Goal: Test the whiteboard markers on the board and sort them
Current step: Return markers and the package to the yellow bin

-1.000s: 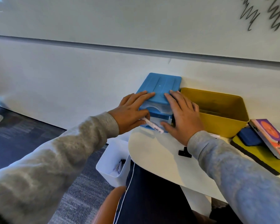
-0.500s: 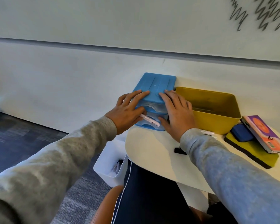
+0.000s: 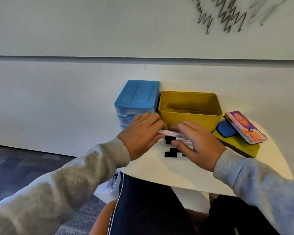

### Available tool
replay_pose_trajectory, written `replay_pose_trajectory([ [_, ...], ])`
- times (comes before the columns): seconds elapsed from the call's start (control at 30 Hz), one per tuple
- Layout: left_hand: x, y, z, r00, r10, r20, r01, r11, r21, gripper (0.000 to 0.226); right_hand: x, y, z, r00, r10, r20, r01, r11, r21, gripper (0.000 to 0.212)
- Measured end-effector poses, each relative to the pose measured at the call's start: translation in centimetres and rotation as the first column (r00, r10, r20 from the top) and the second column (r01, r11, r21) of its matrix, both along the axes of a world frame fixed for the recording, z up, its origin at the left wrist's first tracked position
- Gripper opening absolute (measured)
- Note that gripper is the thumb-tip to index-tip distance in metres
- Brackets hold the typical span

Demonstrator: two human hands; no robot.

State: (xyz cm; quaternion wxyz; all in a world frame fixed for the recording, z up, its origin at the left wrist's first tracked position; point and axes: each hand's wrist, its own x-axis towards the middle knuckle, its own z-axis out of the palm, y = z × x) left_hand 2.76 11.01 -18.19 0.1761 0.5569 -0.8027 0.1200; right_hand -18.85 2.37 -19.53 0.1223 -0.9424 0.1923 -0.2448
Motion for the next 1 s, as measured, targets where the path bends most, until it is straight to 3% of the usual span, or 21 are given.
replay_pose_trajectory([
  [0.27,-4.1,-0.5,-3.4,0.985,-0.031,-0.17,0.079,0.955,0.284,0.028,-6.8,-1.0,-3.2,0.989,-0.058,-0.138,0.064,0.997,0.04,0.015],
  [0.43,-3.9,-0.4,-5.2,0.999,-0.008,-0.054,0.027,0.934,0.357,0.033,-7.6,-1.0,-5.6,0.964,-0.092,-0.25,0.087,0.996,-0.028,0.027],
  [0.6,-4.3,-0.6,-6.5,0.999,0.034,0.013,-0.036,0.951,0.306,0.029,-7.5,-1.0,-6.6,0.964,-0.145,-0.223,0.119,0.985,-0.125,0.016],
  [0.8,-4.2,-0.7,-7.2,0.992,0.123,-0.008,-0.115,0.954,0.277,0.026,-7.3,-1.9,-7.5,0.979,-0.179,-0.094,0.177,0.984,-0.029,0.018],
  [1.0,-4.5,-0.2,-6.9,0.991,0.135,-0.012,-0.124,0.94,0.318,0.032,-5.6,-1.6,-7.8,0.984,-0.161,-0.07,0.163,0.987,0.016,0.012],
])
